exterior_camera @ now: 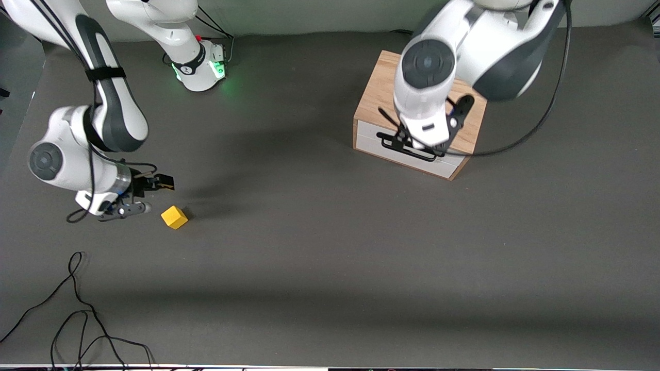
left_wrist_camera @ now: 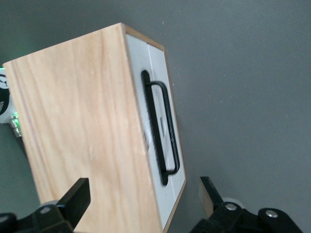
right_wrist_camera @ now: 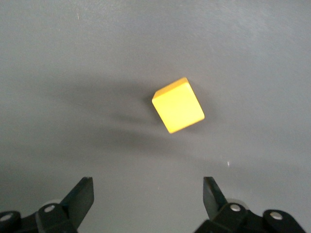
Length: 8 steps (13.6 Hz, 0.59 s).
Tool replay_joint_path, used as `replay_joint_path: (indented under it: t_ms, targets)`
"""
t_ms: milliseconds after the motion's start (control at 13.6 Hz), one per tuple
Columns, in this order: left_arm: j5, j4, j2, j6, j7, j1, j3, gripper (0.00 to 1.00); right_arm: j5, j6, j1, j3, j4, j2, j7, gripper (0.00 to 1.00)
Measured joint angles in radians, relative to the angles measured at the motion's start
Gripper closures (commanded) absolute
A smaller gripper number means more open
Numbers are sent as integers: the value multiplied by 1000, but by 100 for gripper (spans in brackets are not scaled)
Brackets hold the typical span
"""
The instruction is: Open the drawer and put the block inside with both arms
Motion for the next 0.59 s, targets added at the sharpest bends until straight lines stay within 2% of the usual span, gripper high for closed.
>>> replay_joint_path:
  t_ms: [369,590]
  targets:
    - [43,-10,147,97,0,6,26,0,-1,150,4,0,-5,90,-181,0]
    - [46,-37,174,145,-1,6,31,0,-1,241,3,-3,-25,125,-268,0]
